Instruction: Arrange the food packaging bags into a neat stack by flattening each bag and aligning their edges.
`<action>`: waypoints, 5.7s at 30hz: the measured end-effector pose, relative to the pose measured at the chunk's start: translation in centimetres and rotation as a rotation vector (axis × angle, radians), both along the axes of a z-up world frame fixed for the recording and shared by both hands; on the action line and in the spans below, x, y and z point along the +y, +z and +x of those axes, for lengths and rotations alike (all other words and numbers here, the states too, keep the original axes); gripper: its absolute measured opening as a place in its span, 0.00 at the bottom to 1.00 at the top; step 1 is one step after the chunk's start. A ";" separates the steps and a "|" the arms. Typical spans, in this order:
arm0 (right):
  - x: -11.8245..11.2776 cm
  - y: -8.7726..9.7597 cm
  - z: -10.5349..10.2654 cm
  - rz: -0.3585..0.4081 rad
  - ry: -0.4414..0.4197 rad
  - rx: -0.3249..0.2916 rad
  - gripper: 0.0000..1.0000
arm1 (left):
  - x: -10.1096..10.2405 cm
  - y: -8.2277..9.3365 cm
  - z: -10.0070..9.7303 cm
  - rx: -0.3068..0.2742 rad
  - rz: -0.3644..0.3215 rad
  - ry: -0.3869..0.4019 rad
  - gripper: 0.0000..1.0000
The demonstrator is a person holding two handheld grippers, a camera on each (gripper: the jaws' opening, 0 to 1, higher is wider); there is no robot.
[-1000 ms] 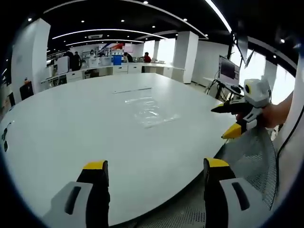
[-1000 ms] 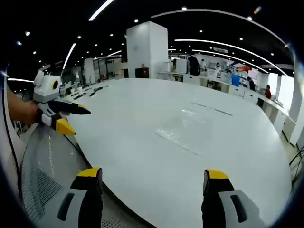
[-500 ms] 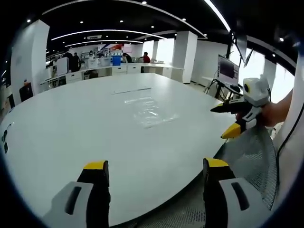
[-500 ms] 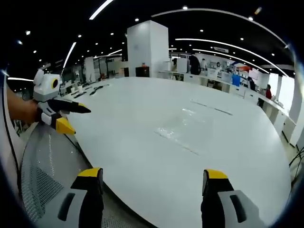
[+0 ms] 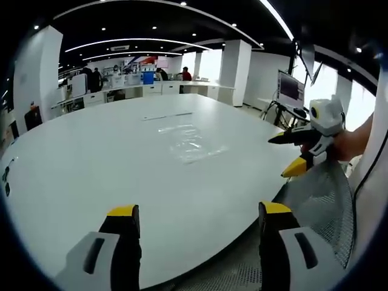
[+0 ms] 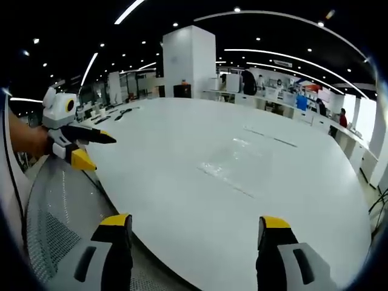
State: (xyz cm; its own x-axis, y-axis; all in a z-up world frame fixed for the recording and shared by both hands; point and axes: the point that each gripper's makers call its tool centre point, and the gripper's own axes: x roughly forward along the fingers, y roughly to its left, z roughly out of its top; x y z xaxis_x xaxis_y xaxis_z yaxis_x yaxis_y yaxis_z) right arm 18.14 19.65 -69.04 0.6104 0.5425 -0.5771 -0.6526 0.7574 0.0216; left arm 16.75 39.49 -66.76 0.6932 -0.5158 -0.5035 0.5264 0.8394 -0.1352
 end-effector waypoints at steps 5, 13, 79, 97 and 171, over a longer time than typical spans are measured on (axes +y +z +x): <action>-0.2 -0.2 0.1 0.000 -0.001 0.000 0.85 | -0.1 -0.1 -0.1 0.000 0.004 -0.006 0.79; -0.2 -0.3 0.1 -0.002 0.000 0.001 0.84 | -0.5 0.1 -0.3 0.000 0.006 -0.010 0.78; -1.1 -0.8 0.5 -0.075 0.080 0.009 0.78 | -0.7 0.1 -0.3 -0.017 0.017 -0.031 0.74; -2.4 -1.7 2.3 -0.208 0.148 -0.042 0.72 | 0.0 -0.5 0.0 -0.016 0.010 -0.031 0.74; -2.9 -5.4 14.2 -0.608 0.485 -0.187 0.37 | 0.0 -0.7 0.2 0.031 0.020 0.014 0.72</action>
State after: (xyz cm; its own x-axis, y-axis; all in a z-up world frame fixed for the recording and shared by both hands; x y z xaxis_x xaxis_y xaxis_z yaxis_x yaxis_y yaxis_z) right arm 32.31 16.78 -74.45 0.5027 0.3955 -0.7687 -0.8645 0.2317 -0.4461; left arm 16.96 39.54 -67.49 0.6842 -0.4958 -0.5348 0.5105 0.8493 -0.1343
